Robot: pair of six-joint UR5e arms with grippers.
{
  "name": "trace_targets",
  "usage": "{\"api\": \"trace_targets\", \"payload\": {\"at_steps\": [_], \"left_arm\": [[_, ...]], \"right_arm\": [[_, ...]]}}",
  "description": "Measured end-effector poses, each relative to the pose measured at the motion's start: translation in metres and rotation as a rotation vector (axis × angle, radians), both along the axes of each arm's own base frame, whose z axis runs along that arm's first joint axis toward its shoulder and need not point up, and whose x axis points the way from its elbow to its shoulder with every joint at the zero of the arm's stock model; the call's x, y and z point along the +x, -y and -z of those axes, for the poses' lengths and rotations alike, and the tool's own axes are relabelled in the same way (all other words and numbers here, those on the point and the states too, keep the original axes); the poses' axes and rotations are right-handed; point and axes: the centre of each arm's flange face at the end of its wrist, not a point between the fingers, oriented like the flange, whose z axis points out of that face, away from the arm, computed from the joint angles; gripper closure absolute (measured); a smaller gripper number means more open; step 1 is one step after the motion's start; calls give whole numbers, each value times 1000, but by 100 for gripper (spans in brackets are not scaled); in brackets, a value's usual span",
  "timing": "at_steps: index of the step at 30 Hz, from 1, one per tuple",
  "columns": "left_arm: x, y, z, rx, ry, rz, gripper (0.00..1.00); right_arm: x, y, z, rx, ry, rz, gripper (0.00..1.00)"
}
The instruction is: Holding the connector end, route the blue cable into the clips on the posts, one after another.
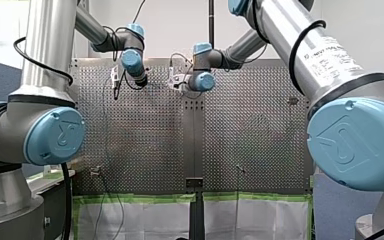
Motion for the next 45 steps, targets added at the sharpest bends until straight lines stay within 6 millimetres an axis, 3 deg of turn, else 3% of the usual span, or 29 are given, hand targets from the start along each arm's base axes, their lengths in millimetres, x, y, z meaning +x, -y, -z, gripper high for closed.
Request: {"api": "trace_targets", "payload": {"at_steps": [5,10,21,31,39,45], "left_arm": [[-4,11,3,4,-4,22,100],[-2,21,19,17,-34,29,100],[-6,31,36,24,-34,17,100],[-6,53,88,58,-107,39,100],[-15,63,113,35,-107,53,100],[-19,76,145,58,-147,61,100]], "right_arm": [[-12,4,23,28,-35,35,100],[-22,2,48,58,-76,55,100],[-44,1,86,106,-137,103,100],[-59,0,110,132,-163,125,100],[-70,1,132,143,-146,138,100],[-79,-4,151,148,-141,143,100]]}}
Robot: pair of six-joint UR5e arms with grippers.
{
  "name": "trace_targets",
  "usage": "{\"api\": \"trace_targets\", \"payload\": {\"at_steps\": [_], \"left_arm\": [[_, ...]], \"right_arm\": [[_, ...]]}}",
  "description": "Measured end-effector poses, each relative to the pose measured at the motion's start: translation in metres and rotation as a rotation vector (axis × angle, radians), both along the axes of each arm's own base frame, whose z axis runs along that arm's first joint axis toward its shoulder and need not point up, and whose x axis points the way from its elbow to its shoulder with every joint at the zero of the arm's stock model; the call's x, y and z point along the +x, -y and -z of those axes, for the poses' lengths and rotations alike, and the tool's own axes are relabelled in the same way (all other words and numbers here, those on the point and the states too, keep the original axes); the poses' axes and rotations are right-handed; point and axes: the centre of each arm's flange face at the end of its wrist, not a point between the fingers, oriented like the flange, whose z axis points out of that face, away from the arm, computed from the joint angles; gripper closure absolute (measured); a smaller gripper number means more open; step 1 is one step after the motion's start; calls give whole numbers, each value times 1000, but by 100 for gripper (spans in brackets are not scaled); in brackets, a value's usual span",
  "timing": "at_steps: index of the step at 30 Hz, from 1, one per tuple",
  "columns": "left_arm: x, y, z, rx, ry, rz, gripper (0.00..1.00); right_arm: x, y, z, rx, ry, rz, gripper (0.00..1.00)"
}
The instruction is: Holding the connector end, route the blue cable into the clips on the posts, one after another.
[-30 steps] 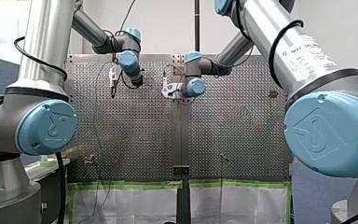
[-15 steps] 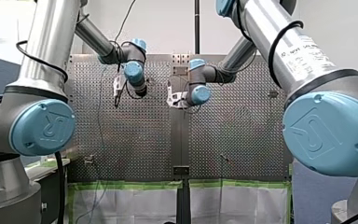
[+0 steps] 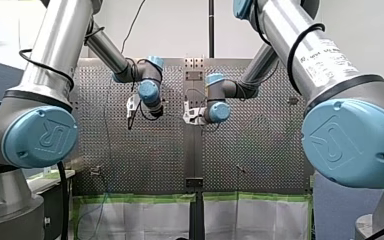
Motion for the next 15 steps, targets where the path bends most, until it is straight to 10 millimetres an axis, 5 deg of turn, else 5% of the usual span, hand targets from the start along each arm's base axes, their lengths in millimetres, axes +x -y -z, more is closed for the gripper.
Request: {"api": "trace_targets", "payload": {"at_steps": [8,15], "left_arm": [[-8,13,12,-4,10,-13,100],[-17,21,22,-22,33,1,100]], "right_arm": [[-10,-10,30,-3,-12,2,100],[-22,-13,78,35,-58,14,100]]}}
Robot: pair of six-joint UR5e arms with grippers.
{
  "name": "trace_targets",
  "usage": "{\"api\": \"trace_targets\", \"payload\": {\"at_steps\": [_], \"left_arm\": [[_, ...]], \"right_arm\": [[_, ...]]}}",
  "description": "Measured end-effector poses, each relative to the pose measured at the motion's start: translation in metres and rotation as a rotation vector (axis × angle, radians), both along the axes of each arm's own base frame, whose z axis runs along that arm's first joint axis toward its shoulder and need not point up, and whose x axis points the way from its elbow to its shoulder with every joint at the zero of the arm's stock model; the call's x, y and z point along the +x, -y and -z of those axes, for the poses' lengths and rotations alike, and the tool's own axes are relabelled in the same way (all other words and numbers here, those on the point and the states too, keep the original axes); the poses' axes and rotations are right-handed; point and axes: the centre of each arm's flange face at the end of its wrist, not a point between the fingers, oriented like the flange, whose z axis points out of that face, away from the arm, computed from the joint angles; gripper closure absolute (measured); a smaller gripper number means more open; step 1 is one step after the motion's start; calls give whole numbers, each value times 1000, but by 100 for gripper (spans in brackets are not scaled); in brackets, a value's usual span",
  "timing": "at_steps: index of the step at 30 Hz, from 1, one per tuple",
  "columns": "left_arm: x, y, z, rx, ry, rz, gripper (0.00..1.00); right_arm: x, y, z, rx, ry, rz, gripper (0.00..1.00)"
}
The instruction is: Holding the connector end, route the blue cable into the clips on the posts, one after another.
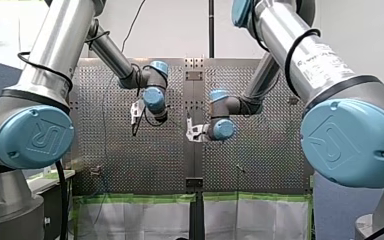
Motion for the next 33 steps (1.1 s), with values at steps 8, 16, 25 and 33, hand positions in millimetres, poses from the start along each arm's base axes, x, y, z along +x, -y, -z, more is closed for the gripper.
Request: {"api": "trace_targets", "payload": {"at_steps": [8,16,25,33], "left_arm": [[-5,14,37,25,-43,12,100],[-10,31,52,6,-25,36,100],[-16,48,96,28,-59,63,100],[-20,59,123,21,-62,80,100]], "right_arm": [[-11,3,27,16,-11,20,100],[-30,6,41,19,-9,48,100],[-46,6,53,22,-5,68,100],[-67,1,69,27,-7,90,100]]}}
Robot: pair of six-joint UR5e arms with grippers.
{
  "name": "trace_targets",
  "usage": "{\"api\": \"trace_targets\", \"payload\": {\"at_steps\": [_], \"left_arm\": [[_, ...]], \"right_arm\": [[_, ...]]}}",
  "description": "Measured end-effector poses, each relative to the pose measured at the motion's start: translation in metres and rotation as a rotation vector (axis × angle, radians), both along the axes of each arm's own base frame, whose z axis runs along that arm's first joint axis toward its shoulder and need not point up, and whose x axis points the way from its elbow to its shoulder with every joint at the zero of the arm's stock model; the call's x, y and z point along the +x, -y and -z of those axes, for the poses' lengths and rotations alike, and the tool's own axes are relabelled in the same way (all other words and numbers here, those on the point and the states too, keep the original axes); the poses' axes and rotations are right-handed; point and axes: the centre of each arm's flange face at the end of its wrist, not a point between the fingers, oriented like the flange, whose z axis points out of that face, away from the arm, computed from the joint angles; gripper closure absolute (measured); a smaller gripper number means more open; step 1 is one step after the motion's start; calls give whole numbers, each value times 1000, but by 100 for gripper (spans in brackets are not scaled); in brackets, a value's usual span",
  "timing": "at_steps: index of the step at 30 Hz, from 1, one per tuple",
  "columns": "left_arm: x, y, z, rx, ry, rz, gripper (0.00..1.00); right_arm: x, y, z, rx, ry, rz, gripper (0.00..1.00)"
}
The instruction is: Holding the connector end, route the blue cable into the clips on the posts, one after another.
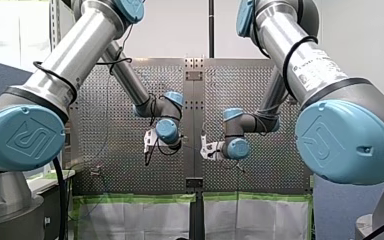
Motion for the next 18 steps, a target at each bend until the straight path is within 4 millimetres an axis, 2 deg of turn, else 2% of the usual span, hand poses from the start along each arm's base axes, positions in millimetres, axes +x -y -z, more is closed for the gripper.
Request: {"api": "trace_targets", "payload": {"at_steps": [9,12,18], "left_arm": [[0,4,2,-13,12,11,100],[-2,10,12,-20,9,36,100],[-8,23,43,-40,2,79,100]], "right_arm": [[-25,-11,20,7,1,27,100],[-33,-16,27,9,0,35,100],[-50,-23,37,10,6,54,100]]}}
